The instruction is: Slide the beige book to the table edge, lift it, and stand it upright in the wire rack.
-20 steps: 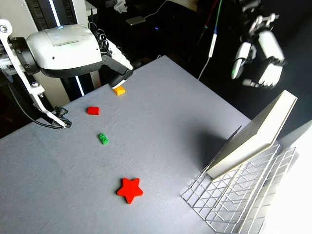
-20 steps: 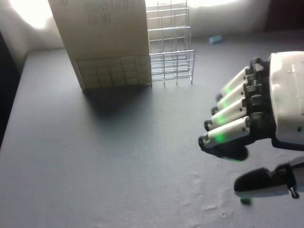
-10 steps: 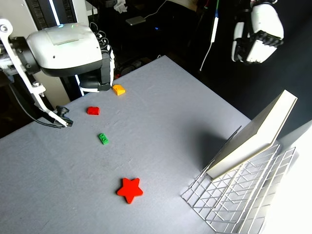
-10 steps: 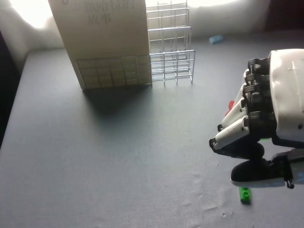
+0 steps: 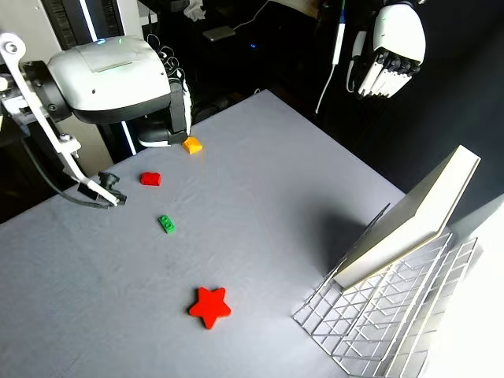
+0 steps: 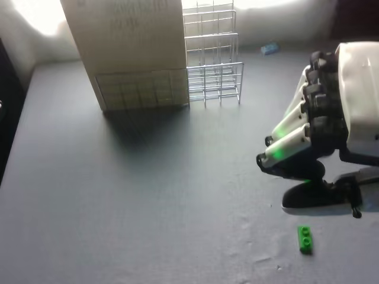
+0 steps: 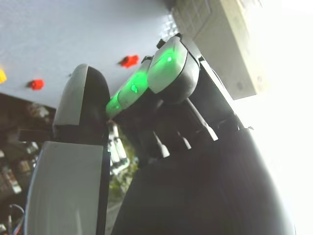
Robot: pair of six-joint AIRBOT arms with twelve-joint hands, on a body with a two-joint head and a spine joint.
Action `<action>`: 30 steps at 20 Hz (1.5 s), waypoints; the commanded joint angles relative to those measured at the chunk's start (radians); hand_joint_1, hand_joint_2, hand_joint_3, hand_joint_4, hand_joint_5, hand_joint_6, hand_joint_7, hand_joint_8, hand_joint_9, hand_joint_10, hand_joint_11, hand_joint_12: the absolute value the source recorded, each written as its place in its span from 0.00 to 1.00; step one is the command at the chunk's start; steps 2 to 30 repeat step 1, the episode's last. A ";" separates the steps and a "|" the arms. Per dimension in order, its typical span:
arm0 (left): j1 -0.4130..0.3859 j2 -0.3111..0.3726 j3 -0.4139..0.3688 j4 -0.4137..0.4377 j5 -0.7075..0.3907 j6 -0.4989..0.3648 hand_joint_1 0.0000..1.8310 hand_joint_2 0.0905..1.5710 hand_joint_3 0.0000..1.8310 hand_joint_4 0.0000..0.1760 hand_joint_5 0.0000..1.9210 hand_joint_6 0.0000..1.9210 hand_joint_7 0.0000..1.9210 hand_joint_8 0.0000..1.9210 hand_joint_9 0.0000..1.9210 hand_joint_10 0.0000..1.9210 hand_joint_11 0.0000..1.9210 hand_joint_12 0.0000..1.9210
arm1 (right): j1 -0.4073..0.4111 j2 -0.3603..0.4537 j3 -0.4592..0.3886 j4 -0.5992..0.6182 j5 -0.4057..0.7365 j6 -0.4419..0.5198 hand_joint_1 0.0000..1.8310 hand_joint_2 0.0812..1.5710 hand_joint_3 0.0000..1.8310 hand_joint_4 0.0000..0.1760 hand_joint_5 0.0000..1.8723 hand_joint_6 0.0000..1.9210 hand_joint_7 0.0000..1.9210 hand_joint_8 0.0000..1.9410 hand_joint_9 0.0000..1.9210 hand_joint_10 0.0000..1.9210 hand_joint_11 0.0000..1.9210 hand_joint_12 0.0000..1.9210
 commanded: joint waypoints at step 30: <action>-0.010 0.014 0.007 -0.062 -0.048 -0.002 0.65 0.79 0.00 0.29 0.45 1.00 0.62 1.00 0.67 1.00 0.67 1.00 | 0.014 0.002 -0.004 0.089 0.124 -0.031 0.50 0.85 0.00 0.00 0.60 1.00 0.66 1.00 0.77 1.00 0.84 1.00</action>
